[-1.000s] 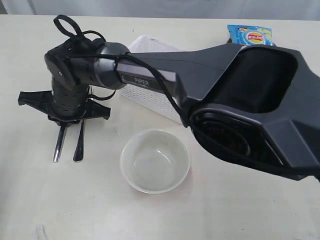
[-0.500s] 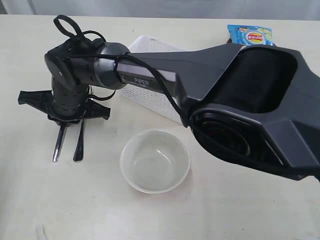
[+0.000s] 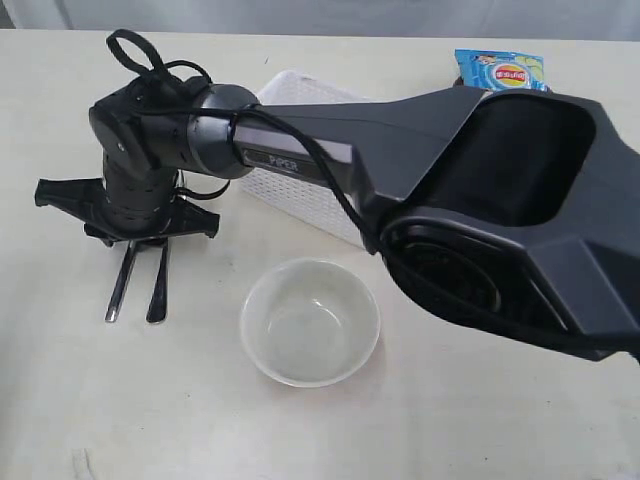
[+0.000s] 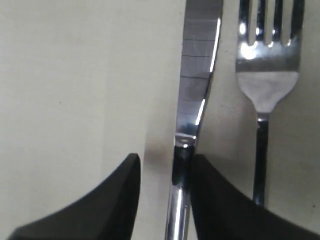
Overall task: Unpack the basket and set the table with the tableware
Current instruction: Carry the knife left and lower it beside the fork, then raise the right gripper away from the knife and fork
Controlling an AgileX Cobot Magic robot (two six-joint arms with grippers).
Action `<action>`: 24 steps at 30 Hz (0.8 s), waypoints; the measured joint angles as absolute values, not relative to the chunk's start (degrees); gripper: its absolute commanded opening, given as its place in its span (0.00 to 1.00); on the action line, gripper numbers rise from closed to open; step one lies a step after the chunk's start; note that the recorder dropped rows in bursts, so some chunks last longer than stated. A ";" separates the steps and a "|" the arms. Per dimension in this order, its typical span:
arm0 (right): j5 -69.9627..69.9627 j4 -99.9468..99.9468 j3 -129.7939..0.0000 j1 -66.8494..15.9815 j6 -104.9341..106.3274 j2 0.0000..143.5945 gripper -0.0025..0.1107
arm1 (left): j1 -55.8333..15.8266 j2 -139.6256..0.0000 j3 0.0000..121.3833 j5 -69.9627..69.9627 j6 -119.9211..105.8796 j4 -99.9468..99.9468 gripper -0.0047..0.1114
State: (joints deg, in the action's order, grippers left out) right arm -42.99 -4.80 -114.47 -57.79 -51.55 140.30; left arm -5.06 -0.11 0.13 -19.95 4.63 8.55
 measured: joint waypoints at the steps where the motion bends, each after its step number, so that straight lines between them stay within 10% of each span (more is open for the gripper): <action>1: -42.70 -4.65 -114.47 -57.79 -51.55 140.30 0.33 | -5.06 -0.11 0.13 -19.95 4.63 8.55 0.04; 24: -54.78 4.32 -118.29 -56.10 -32.73 119.38 0.33 | -5.06 -0.11 0.13 -19.95 4.63 8.55 0.04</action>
